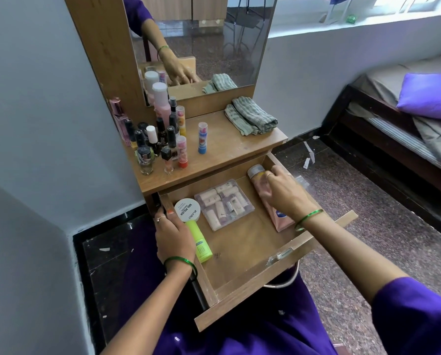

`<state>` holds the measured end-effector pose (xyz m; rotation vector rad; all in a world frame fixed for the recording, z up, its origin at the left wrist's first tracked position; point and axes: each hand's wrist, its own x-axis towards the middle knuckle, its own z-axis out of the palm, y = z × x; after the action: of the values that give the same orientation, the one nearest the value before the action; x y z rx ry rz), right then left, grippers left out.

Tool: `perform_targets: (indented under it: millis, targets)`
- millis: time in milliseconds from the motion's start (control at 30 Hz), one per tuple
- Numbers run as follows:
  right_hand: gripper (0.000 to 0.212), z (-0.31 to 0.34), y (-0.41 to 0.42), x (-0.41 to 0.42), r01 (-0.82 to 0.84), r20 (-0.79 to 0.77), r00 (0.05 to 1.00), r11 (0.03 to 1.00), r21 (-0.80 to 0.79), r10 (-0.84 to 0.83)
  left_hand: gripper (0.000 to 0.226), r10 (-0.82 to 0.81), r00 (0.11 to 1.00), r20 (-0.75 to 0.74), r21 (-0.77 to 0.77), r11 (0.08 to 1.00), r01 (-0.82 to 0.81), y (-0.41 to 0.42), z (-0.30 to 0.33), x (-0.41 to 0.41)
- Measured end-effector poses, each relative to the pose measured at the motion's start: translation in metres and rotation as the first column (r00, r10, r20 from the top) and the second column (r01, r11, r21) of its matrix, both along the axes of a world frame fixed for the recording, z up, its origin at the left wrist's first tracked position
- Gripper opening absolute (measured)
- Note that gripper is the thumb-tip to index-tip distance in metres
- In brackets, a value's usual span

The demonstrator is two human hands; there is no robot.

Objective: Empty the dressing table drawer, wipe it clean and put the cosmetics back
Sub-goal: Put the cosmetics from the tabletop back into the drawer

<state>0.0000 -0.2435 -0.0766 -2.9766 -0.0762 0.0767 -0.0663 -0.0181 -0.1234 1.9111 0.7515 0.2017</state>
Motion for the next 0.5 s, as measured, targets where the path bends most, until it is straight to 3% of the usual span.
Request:
perform_targets:
  millis: [67, 167, 367, 500]
  targets:
    - [0.024, 0.015, 0.011, 0.009, -0.009, 0.131, 0.991, 0.992, 0.124, -0.007, 0.04, 0.001, 1.0, 0.0, 0.005, 1.0, -0.001, 0.0, 0.001, 0.0]
    - [0.03, 0.041, 0.04, 0.022, -0.092, 0.237, 0.971, 0.941, 0.326, 0.013, 0.038, -0.002, 1.0, -0.004, 0.003, 1.0, 0.002, 0.0, 0.002, -0.002]
    - [0.049, 0.067, 0.104, 0.055, -0.112, 0.139, 0.99, 0.769, 0.629, 0.031, 0.036, 0.0, 0.999, -0.038, 0.006, 1.0, 0.0, 0.0, 0.007, -0.004]
    - [0.037, 0.062, 0.124, 0.073, -0.09, 0.136, 0.991, 0.743, 0.663, -0.002, 0.035, -0.001, 0.999, -0.053, 0.012, 1.0, 0.002, 0.0, 0.01, -0.005]
